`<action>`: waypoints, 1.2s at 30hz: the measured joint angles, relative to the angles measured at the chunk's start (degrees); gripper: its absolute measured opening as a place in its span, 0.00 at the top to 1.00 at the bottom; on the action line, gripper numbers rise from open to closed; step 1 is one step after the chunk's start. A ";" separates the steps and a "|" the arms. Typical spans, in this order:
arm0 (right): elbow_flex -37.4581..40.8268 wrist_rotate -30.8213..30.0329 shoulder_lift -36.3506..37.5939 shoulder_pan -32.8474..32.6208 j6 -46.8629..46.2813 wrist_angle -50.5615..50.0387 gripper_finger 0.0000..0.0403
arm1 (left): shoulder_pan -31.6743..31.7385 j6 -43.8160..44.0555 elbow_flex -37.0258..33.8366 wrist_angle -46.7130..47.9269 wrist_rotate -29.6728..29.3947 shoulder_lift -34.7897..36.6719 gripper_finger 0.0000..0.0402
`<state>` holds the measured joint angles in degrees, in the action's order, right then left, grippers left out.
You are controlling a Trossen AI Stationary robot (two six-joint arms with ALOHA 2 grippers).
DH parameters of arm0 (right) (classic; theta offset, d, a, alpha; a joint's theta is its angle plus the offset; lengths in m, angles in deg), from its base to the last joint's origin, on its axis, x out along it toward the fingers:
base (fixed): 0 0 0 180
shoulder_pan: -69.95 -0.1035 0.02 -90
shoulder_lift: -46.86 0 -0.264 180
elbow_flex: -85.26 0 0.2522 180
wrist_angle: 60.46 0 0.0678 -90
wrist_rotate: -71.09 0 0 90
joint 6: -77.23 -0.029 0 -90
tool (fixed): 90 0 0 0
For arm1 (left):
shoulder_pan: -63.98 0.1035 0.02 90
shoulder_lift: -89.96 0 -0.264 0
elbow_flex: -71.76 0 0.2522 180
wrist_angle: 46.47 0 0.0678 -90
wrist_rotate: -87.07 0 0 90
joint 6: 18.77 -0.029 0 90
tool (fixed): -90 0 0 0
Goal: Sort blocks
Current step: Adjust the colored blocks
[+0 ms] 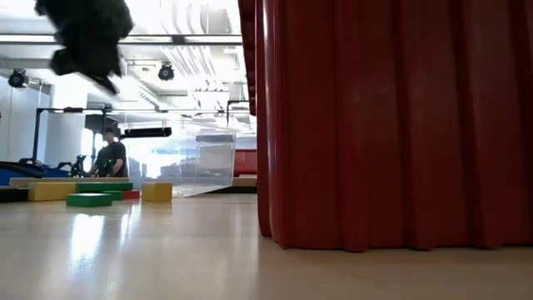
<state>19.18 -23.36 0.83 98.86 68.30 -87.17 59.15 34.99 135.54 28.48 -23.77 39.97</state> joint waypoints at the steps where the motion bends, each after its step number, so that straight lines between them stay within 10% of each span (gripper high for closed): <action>1: 0.00 -0.02 0.10 0.02 0.00 -0.04 0.64 | 0.00 1.84 -0.51 2.09 -0.75 -0.19 0.62; 10: 0.00 -0.02 0.58 0.02 -0.50 0.00 0.67 | 0.50 18.47 -3.96 9.03 -18.89 -3.84 0.79; 20: 0.00 -0.02 0.65 0.01 -0.48 -0.05 0.65 | 5.06 31.92 -8.37 7.99 -20.49 -6.35 0.99; 36: 0.00 -0.01 0.65 0.00 -0.15 -0.09 0.67 | 5.84 4.37 -8.24 -24.42 -22.19 -11.83 1.00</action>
<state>19.18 -23.36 1.47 98.86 68.15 -87.25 64.99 39.35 127.30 4.06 -45.96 28.14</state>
